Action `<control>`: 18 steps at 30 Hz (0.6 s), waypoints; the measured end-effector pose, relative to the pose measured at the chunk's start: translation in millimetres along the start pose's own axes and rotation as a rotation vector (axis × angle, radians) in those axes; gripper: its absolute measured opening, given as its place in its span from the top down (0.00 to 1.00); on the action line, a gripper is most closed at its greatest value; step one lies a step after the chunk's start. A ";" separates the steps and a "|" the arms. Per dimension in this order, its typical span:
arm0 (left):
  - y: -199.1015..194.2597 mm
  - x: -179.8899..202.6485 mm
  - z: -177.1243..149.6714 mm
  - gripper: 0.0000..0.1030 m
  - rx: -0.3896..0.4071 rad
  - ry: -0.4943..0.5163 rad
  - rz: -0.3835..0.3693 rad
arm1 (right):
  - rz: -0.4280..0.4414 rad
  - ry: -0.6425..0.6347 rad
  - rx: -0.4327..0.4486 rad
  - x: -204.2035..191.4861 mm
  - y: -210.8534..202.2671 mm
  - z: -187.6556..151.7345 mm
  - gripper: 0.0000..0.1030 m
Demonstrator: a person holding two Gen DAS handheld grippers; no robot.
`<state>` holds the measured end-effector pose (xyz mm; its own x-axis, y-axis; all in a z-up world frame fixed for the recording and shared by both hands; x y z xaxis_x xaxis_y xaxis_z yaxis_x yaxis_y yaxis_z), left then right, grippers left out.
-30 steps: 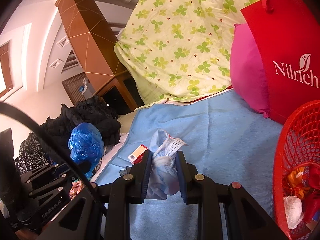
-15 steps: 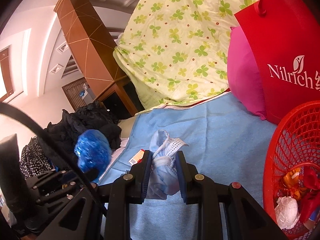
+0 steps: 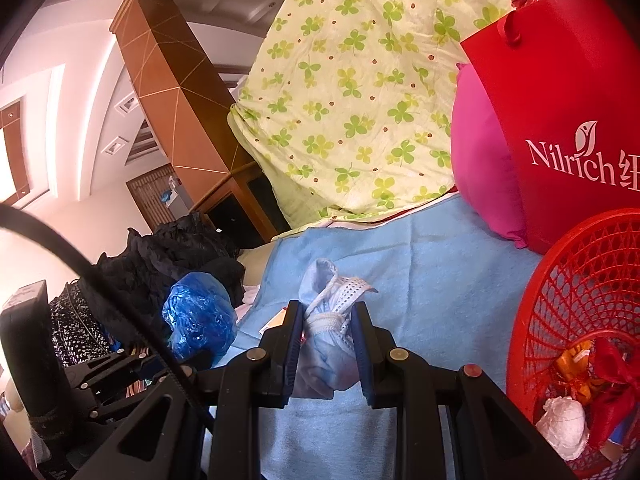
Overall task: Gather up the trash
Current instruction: 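Lift the white tissue with the right tool while the left lifts the blue bag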
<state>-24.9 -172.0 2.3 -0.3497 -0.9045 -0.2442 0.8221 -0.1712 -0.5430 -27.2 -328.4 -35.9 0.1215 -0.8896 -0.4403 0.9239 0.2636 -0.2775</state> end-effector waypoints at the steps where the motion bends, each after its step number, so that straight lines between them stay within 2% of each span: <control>1: -0.5 0.2 -0.2 0.81 0.001 0.003 0.000 | 0.001 0.000 0.000 0.5 -0.1 0.4 0.74; 18: -7.1 8.0 3.0 0.81 0.024 0.040 -0.022 | 0.003 0.010 0.063 5.5 -22.6 8.5 0.74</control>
<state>-32.2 -179.2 6.6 -0.3856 -0.8839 -0.2646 0.8241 -0.2009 -0.5297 -44.3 -342.4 -24.7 0.1206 -0.8850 -0.4497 0.9447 0.2414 -0.2219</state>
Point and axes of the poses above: each gripper's, at about its wrist camera, not at the fingertips, and y roughly the way its jaws point, x to its right, z to its top, the point moved 4 cm from there along y, roughly the way its jaws point, and after that the axes turned 5 degrees about -y, right-handed, at the moved point
